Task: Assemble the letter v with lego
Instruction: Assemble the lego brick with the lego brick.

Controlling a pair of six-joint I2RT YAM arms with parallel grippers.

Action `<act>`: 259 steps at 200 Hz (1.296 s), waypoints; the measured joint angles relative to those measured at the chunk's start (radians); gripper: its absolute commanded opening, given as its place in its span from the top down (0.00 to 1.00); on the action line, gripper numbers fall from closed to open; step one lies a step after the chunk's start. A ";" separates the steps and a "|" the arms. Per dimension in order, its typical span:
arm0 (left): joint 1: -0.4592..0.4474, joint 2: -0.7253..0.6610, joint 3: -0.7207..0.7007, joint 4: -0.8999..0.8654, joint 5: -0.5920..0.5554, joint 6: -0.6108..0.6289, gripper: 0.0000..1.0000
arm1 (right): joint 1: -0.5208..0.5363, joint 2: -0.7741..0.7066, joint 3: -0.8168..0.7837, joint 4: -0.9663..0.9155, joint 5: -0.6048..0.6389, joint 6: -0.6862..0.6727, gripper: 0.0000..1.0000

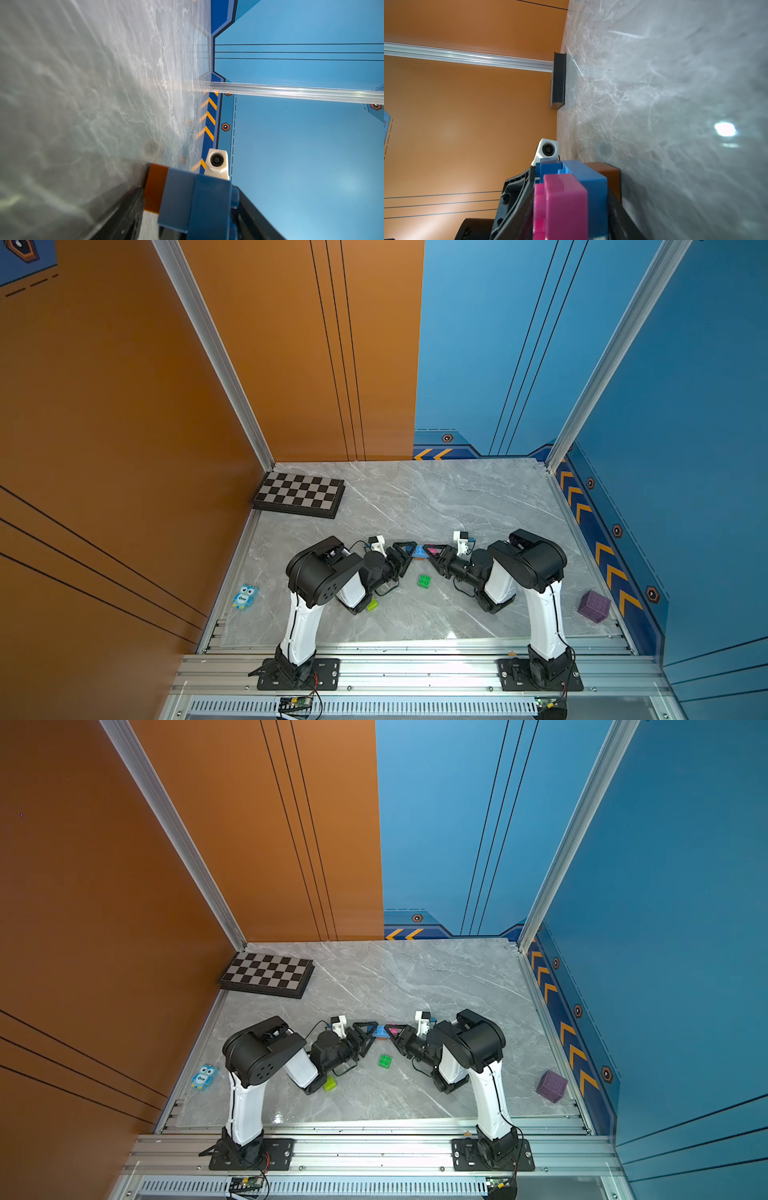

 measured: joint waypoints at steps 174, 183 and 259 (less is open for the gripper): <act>-0.004 0.016 0.010 0.029 -0.001 0.008 0.51 | -0.005 0.001 0.001 -0.004 0.002 0.031 0.70; -0.004 0.017 0.011 0.029 -0.001 0.009 0.44 | -0.005 -0.001 0.001 -0.008 0.003 0.030 0.70; -0.002 0.021 0.022 0.082 0.008 0.008 0.02 | -0.013 -0.052 0.012 -0.095 0.000 -0.033 0.31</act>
